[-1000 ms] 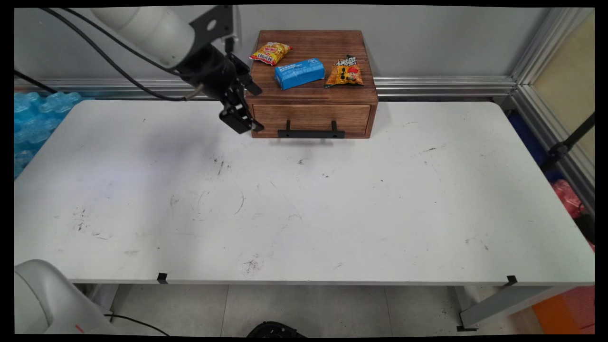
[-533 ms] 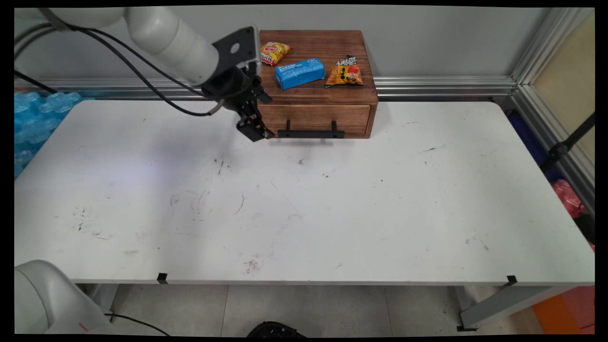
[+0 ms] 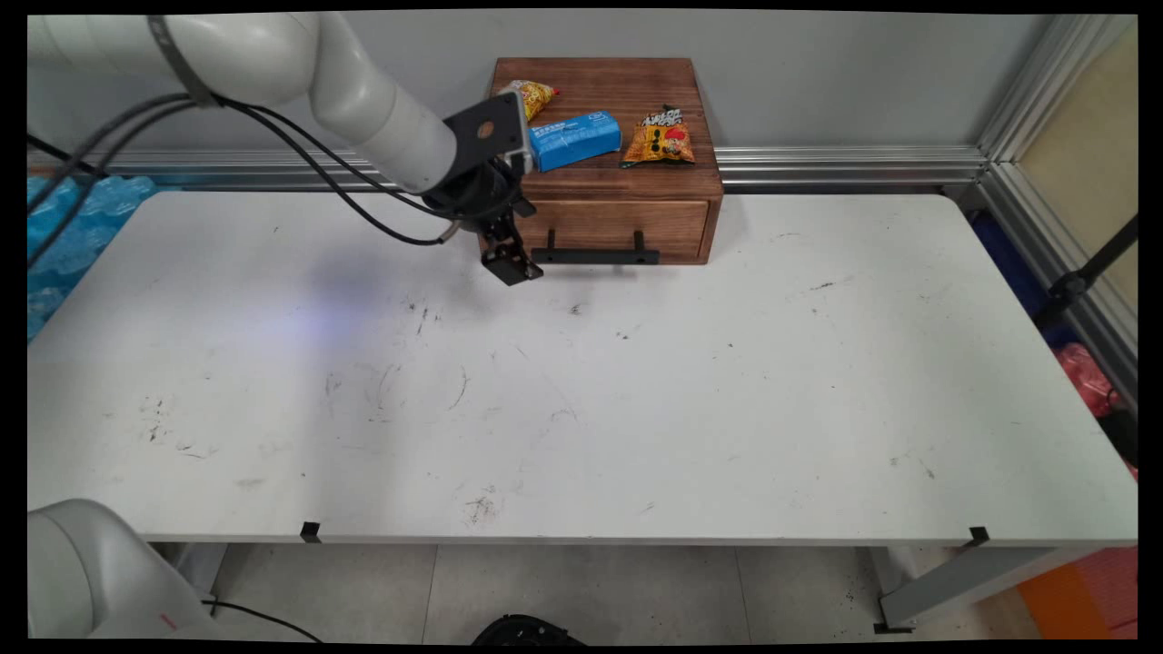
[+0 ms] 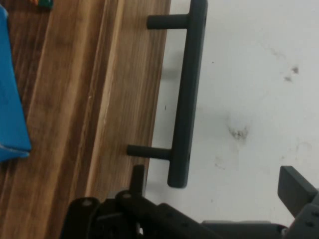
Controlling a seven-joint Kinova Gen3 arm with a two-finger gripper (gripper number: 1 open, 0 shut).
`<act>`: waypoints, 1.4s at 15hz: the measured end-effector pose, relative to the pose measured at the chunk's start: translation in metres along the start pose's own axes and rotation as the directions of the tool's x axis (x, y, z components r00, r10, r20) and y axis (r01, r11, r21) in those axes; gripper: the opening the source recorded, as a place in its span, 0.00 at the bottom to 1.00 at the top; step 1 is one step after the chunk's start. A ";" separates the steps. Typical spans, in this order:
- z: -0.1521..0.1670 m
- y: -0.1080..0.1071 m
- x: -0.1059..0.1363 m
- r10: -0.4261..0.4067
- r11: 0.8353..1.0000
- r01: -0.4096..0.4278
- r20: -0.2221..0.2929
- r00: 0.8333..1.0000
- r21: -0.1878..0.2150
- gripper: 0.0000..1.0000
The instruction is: Open the drawer
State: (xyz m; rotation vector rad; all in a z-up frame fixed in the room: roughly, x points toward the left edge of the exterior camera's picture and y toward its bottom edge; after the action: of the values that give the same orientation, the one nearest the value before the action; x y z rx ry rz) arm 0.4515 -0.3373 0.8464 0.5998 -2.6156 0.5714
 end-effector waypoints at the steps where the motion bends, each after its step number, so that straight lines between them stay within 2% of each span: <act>1: 0.008 0.000 0.001 -0.003 1.000 0.003 -0.001 1.000 -0.003 1.00; 10: 0.055 0.006 0.015 -0.017 0.999 0.016 -0.027 1.000 -0.038 1.00; 21: 0.081 0.009 0.021 -0.017 0.999 0.015 -0.037 0.999 -0.048 1.00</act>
State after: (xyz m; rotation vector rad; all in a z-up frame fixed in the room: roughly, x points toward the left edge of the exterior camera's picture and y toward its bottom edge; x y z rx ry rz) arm 0.4066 -0.3746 0.7854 0.5892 -2.5793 0.5092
